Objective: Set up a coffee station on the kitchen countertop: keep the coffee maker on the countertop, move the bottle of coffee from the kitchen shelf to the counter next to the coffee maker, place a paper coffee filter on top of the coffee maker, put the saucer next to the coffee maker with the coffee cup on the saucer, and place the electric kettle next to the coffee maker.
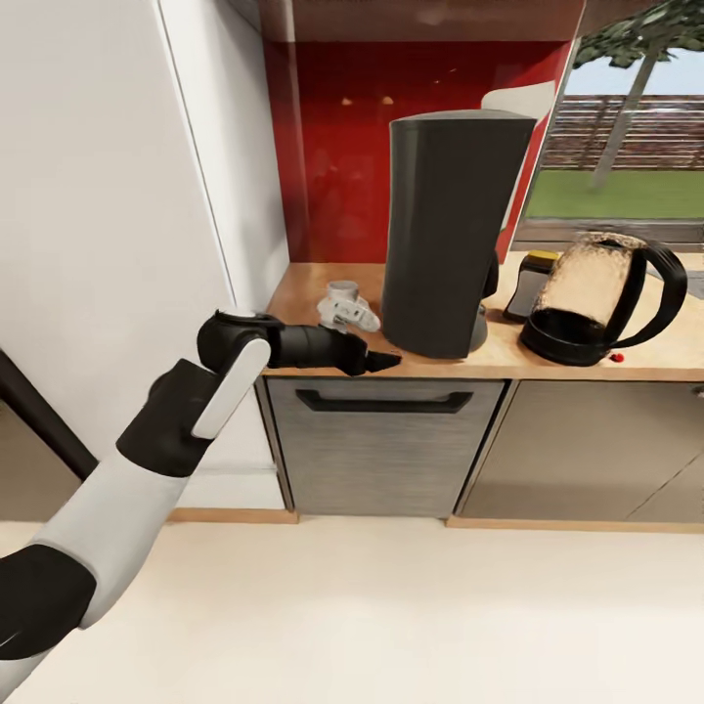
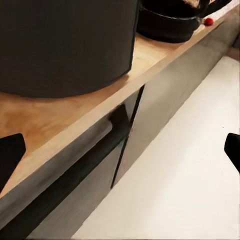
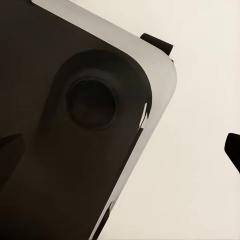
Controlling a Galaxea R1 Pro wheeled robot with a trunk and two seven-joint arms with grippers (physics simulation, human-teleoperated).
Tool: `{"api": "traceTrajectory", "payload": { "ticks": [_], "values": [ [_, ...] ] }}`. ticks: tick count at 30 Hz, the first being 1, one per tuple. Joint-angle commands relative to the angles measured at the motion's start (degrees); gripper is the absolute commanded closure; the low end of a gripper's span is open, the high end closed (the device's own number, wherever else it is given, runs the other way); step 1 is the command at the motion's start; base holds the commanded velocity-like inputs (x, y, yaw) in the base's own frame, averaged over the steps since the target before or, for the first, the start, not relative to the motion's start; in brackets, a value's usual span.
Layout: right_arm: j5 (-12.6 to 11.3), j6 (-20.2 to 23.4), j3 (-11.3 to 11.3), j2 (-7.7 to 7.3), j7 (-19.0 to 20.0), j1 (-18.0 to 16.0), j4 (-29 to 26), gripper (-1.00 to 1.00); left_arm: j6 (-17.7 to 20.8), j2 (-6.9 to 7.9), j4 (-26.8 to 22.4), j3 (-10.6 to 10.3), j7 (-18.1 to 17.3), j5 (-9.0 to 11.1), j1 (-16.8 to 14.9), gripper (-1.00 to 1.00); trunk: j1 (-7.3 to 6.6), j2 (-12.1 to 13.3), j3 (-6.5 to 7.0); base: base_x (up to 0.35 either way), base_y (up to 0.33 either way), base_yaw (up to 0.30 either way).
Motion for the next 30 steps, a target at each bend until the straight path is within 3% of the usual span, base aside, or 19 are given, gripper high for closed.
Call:
{"api": "traceTrajectory", "payload": {
  "ticks": [1, 3, 5, 6, 8, 10, 11, 12, 13, 15, 17, 18, 19, 20, 21, 25, 26, 29, 30],
  "values": [
    [0.1, -0.3, 0.4, -0.03, -0.1, 0.0, 0.0, -1.00, 0.0, 0.05, 0.0, -1.4, -4.5, -0.3, 0.0, -1.00, -0.01, 0.0, -0.04, -0.027, 0.000, 0.000],
    [0.1, -0.3, 0.4, -0.03, -0.1, 0.0, 0.0, -1.00, -0.2, 0.15, 0.0, -3.5, -12.8, -0.2, 0.1, -1.00, -0.01, 0.0, -0.04, -0.014, 0.000, 0.000],
    [0.1, -0.3, 0.4, -0.03, -0.1, 0.0, 0.0, -1.00, -0.5, 0.23, 0.0, -4.1, -16.8, -0.2, 0.5, -1.00, -0.01, 0.0, -0.04, -0.008, 0.000, 0.000],
    [0.1, -0.3, 0.4, -0.03, -0.1, 0.0, 0.0, -1.00, -1.1, 0.28, 0.0, -4.5, -20.5, -0.2, 1.5, -1.00, -0.01, 0.0, -0.04, -0.005, 0.000, 0.000],
    [0.1, -0.3, 0.4, -0.03, -0.1, 0.0, 0.0, -1.00, -4.0, 0.34, 0.0, -5.2, -27.8, -0.2, 6.0, -1.00, -0.01, 0.0, -0.04, -0.002, 0.000, 0.000],
    [0.1, -0.3, 0.4, -0.03, -0.1, 0.0, 0.0, -1.00, -9.3, 1.28, 0.0, -5.6, -34.4, -0.2, 12.3, -1.00, -0.01, 0.0, -0.04, -0.001, 0.000, 0.000],
    [0.1, -0.3, 0.4, -0.03, -0.1, 0.0, 0.0, -1.00, -10.8, 1.86, 0.0, -5.6, -35.8, -0.2, 13.8, -1.00, -0.01, 0.0, -0.04, 0.000, 0.000, 0.000],
    [0.1, -0.3, 0.4, -0.03, -0.1, 0.0, 0.0, -1.00, -14.4, 4.11, 0.2, -5.7, -38.5, -0.2, 18.3, -1.00, -0.01, 0.0, -0.04, 0.000, 0.000, 0.000],
    [0.1, -0.3, 0.4, -0.03, -0.1, 0.0, 0.0, -1.00, -15.5, 4.99, 0.3, -5.7, -39.1, -0.2, 19.9, -1.00, -0.01, 0.0, -0.04, 0.000, 0.000, 0.000],
    [0.1, -0.3, 0.4, -0.03, -0.1, 0.0, 0.0, -1.00, -18.6, 8.18, 0.6, -5.8, -40.3, -0.1, 25.8, -1.00, -0.01, 0.0, -0.04, 0.000, 0.000, 0.000],
    [0.1, -0.3, 0.4, -0.03, -0.1, 0.0, 0.0, -1.00, -25.6, 12.71, 1.9, -5.8, -40.8, -0.1, 35.6, -1.00, -0.01, 0.0, -0.04, 0.000, 0.000, 0.000],
    [0.1, -0.3, 0.4, -0.03, -0.1, 0.0, 0.0, -1.00, -27.8, 13.73, 2.7, -5.8, -40.9, -0.1, 38.1, -1.00, -0.01, 0.0, -0.04, 0.000, 0.000, 0.000],
    [0.1, -0.3, 0.4, -0.03, -0.1, 0.0, 0.0, -1.00, -32.2, 15.51, 5.2, -5.8, -41.0, 0.1, 42.6, -1.00, -0.01, 0.0, -0.04, 0.000, 0.000, 0.000],
    [0.1, -0.3, 0.4, -0.03, -0.1, 0.0, 0.0, -1.00, -34.4, 16.22, 6.9, -5.8, -41.0, 0.3, 44.6, -1.00, -0.01, 0.0, -0.04, 0.000, 0.000, 0.000],
    [0.1, -0.3, 0.4, -0.03, -0.1, 0.0, 0.0, -1.00, -41.0, 17.75, 13.1, -5.8, -41.3, 1.5, 48.9, -1.00, -0.01, 0.0, -0.04, 0.000, 0.000, 0.000],
    [0.1, -0.3, 0.2, -0.12, -0.1, 0.0, -0.1, -1.00, -50.4, 18.74, 27.1, -5.9, -42.9, 3.6, 52.2, -1.00, -0.01, 0.0, -0.04, 0.000, 0.000, 0.000],
    [0.0, -0.2, 0.1, -0.17, -0.1, -0.1, -1.4, -1.00, -56.4, 18.89, 38.9, -6.0, -46.3, 4.6, 53.2, -1.00, -0.01, 0.0, -0.04, 0.000, 0.000, 0.000],
    [0.0, -0.1, 0.0, -0.16, -0.1, -0.1, -3.2, -1.00, -60.2, 18.70, 46.8, -6.0, -49.6, 6.1, 53.5, -1.00, -0.01, 0.0, -0.04, 0.000, 0.000, 0.000],
    [0.0, -0.1, 0.0, -0.18, 0.0, -0.1, -4.1, -1.00, -62.5, 18.26, 52.2, -5.8, -51.0, 7.7, 53.6, -1.00, -0.01, 0.0, -0.04, 0.000, 0.000, 0.000]
  ]
}}
